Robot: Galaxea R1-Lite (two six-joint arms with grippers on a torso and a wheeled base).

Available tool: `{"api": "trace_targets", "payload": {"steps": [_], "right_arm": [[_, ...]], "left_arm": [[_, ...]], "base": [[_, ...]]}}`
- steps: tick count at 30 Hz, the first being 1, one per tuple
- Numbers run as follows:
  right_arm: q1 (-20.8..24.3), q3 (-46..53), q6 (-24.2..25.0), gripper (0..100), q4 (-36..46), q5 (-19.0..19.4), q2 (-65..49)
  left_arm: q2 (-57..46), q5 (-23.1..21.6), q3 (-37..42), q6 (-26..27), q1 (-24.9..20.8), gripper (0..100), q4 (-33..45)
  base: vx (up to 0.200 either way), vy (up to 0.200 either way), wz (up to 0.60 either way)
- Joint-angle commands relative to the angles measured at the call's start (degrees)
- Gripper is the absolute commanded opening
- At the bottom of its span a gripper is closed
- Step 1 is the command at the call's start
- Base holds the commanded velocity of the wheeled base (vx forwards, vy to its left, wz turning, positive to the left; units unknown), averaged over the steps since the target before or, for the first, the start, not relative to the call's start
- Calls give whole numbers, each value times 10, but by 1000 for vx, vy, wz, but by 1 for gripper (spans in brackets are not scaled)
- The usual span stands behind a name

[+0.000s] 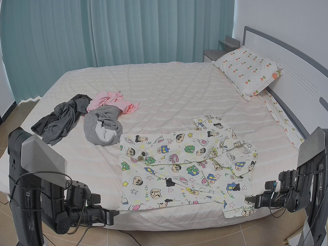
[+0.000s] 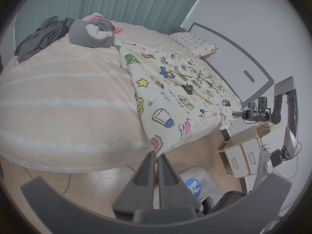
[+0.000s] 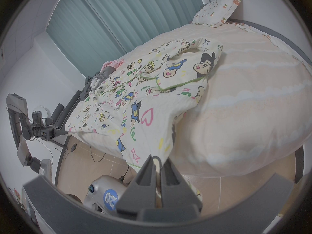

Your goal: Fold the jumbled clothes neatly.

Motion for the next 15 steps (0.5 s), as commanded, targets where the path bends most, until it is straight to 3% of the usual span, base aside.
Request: {"api": "trace_targets", "payload": {"steps": [1, 10, 15], "right_arm": [[-8, 28, -14, 0, -9, 32, -3], [-8, 47, -34, 0, -49, 37, 1], [-3, 39, -34, 0, -45, 37, 10]], "left_arm": [[1, -1, 24, 6, 8, 0, -1], [10, 1, 1, 6, 6, 0, -1], [28, 29, -18, 1, -2, 0, -1]], "base": [[0, 0, 0], [0, 0, 0], [0, 0, 0]]}}
